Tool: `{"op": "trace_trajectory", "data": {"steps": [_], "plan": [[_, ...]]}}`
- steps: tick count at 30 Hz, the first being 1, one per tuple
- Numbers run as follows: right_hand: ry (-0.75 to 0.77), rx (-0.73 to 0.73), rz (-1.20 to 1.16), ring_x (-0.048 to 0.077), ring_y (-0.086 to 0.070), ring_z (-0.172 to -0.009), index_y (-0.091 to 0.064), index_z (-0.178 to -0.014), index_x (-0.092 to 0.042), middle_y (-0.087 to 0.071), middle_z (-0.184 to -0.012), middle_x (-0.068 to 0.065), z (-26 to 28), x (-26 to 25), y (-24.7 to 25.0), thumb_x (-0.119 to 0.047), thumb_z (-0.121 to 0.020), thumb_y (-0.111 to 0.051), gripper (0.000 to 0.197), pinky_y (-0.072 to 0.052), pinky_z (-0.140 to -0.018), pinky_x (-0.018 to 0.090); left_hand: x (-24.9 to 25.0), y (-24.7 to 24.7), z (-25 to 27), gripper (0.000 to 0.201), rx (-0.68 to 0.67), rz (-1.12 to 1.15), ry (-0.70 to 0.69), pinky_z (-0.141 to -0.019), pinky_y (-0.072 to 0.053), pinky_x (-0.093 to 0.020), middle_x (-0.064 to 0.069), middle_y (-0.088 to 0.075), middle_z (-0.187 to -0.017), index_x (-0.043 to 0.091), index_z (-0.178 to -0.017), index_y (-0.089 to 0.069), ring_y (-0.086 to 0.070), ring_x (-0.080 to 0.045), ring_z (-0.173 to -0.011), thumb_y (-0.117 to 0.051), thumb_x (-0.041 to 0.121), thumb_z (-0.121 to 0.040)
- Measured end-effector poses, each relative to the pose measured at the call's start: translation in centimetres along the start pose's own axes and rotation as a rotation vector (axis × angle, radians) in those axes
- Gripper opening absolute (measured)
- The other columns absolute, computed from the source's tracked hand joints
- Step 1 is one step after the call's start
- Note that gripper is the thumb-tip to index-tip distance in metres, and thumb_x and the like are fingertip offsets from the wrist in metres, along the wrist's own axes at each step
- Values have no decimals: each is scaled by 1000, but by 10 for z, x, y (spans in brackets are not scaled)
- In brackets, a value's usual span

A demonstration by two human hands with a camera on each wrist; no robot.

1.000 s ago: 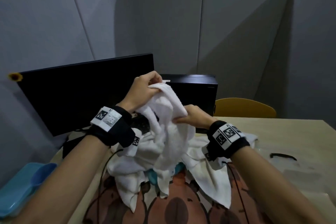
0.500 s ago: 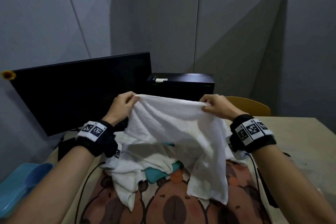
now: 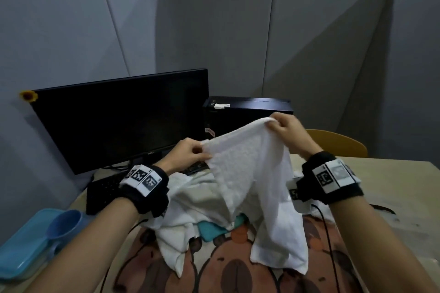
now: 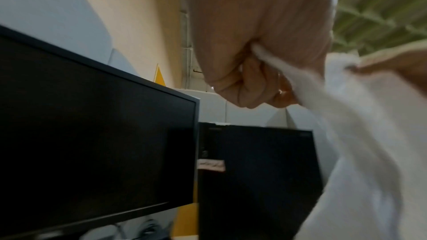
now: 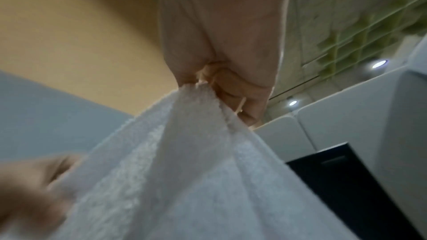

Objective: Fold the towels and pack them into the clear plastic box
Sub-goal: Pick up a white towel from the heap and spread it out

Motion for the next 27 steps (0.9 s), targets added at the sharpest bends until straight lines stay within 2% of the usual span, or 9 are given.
{"op": "trace_trajectory", "data": {"steps": [3, 6, 8, 11, 16, 18, 22, 25, 27], "plan": [[-81, -103, 144, 15, -50, -79, -59, -89, -14, -54, -76, -6, 1, 1, -5, -20, -88, -60, 6, -37, -59, 22, 5, 4, 3, 18, 45, 224, -38, -91, -51, -30, -6, -69, -103, 5, -102, -67, -66, -10, -92, -59, 13, -88], [-13, -323, 59, 8, -50, -101, -53, -121, -12, -52, -107, -6, 9, -19, -43, -25, -80, -71, 47, -40, -85, 22, 35, -3, -2, 21, 51, 358, -129, -83, -51, -33, -11, -64, -94, -4, -101, -61, -62, -14, -87, -53, 14, -92], [43, -340, -31, 6, -53, -85, -59, -109, -16, -57, -93, -7, 10, -32, -59, -27, -81, -69, 31, -43, -76, 23, 52, -11, -3, 18, 77, 390, -149, -71, -49, -28, -7, -59, -83, -1, -93, -57, -56, -15, -77, -48, 16, -95], [128, -211, -63, 4, -40, -57, -52, -68, -24, -47, -61, -9, 2, -45, -51, -22, -89, -60, 22, -33, -56, 23, 65, -28, 4, 7, 119, 578, -134, -65, -47, -20, 1, -57, -85, 17, -96, -50, -55, -8, -74, -43, 18, -96], [208, 124, -249, -7, -38, -47, -46, -72, -12, -39, -59, -12, -6, -76, 13, -11, -94, -50, 23, -30, -50, 11, 33, -76, 20, 19, -119, 248, -66, -63, -51, -20, 1, -64, -84, 6, -99, -60, -61, 6, -70, -61, 22, -88], [174, 289, -394, -9, -40, -46, -46, -69, -16, -43, -59, -15, -8, -75, 47, -13, -96, -48, 27, -32, -49, 8, 9, -83, 20, 22, -99, 149, 22, -65, -49, -32, -11, -67, -84, 3, -93, -65, -59, -6, -70, -57, 23, -91], [30, 453, -380, -7, -43, -54, -44, -70, -23, -43, -69, -10, -8, -47, 69, -17, -97, -44, 27, -35, -53, 10, -11, -58, 12, 16, 159, 704, 304, -87, -49, -45, -11, -62, -97, 15, -97, -60, -57, -28, -93, -43, 15, -97], [-27, 160, -149, 3, -47, -72, -54, -87, -14, -50, -81, -6, -4, -15, 21, -32, -90, -57, 18, -37, -66, 19, 11, -28, 4, 25, 312, 988, 280, -60, -55, -27, -4, -65, -73, 8, -91, -58, -62, -21, -75, -36, 15, -99], [-98, -280, 66, 14, -54, -95, -52, -117, -14, -54, -104, -5, 16, 16, -33, -52, -70, -69, 64, -41, -82, 25, 30, -12, -1, 25, 307, 932, 196, -56, -50, -20, -2, -65, -72, 7, -91, -60, -61, -13, -71, -39, 18, -98]]}}
Point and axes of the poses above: each hand's wrist, its own z-axis away from the middle knuckle, its own y-axis out of the back of the hand, x = y × z, the point moved 5 cm from there along -z, towards the middle knuckle
